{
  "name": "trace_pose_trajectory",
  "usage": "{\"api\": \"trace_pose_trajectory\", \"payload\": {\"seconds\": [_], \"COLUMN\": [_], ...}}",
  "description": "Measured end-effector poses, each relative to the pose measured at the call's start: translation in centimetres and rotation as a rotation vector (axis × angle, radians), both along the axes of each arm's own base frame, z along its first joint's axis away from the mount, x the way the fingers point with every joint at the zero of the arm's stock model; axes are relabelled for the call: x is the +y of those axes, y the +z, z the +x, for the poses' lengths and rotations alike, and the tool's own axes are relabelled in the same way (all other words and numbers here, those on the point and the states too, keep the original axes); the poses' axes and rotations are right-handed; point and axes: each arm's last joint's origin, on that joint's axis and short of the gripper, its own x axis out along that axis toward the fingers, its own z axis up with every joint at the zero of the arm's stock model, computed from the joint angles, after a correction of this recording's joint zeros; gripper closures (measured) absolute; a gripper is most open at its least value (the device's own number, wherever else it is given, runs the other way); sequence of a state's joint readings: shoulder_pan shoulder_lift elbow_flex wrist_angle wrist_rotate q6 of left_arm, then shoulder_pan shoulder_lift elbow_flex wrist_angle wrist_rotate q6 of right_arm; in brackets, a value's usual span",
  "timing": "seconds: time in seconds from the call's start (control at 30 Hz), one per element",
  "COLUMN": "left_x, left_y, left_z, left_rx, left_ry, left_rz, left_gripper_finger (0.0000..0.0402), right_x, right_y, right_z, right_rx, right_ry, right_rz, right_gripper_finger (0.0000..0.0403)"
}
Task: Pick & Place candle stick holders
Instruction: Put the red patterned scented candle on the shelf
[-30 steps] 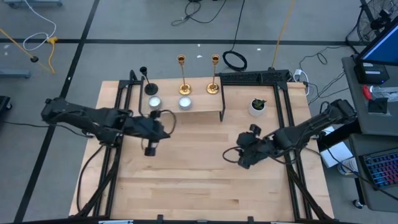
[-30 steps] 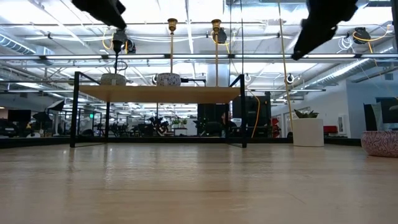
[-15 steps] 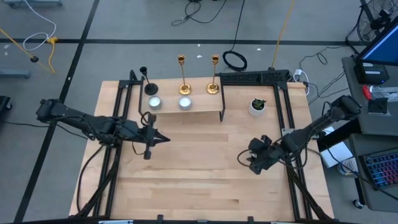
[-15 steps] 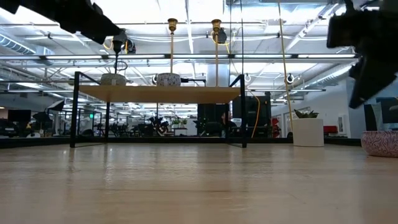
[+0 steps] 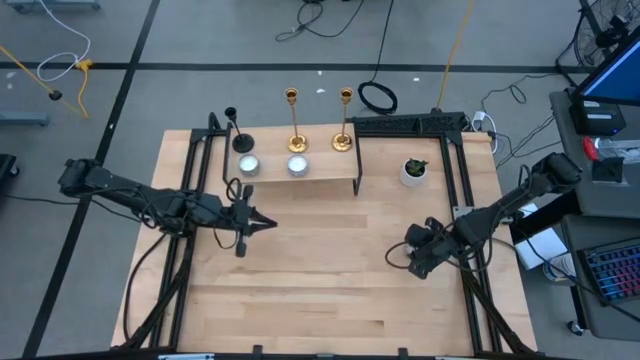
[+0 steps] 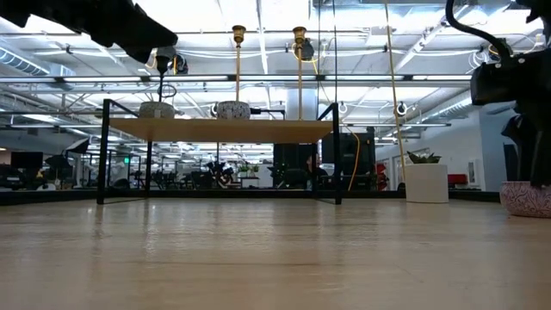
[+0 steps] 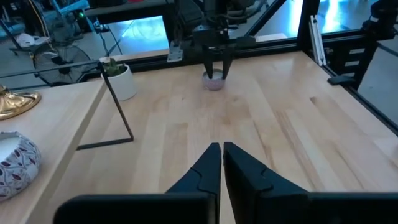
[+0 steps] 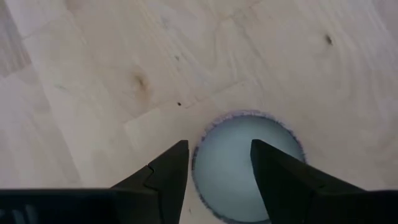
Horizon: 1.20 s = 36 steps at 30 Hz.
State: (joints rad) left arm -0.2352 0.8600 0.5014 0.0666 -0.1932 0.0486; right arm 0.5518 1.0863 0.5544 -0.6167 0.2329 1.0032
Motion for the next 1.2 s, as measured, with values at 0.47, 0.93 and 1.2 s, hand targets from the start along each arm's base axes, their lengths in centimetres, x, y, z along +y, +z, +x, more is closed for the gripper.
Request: {"api": "trace_pose_trajectory", "payload": {"seconds": [0.47,0.93,1.2], "left_x": [0.0,0.0,0.0], "left_y": [0.1,-0.1,-0.2], "left_z": [0.0,0.0,-0.1], "left_rx": [-0.006,0.013,0.019], "left_ry": [0.002,0.002,0.0], "left_rz": [-0.01,-0.005,0.001], "left_gripper_finger": [0.0381,0.0398,0.0375], "right_x": [-0.2,0.2,0.2], "right_y": [-1.9,-1.9,-0.5], "right_z": [-0.1,1.0,2.8], "right_rx": [-0.086,-0.253,-0.459], "right_ry": [0.041,0.12,0.214], "right_rz": [0.004,0.038,0.014], "right_gripper_finger": [0.0344,0.0399,0.0401]}}
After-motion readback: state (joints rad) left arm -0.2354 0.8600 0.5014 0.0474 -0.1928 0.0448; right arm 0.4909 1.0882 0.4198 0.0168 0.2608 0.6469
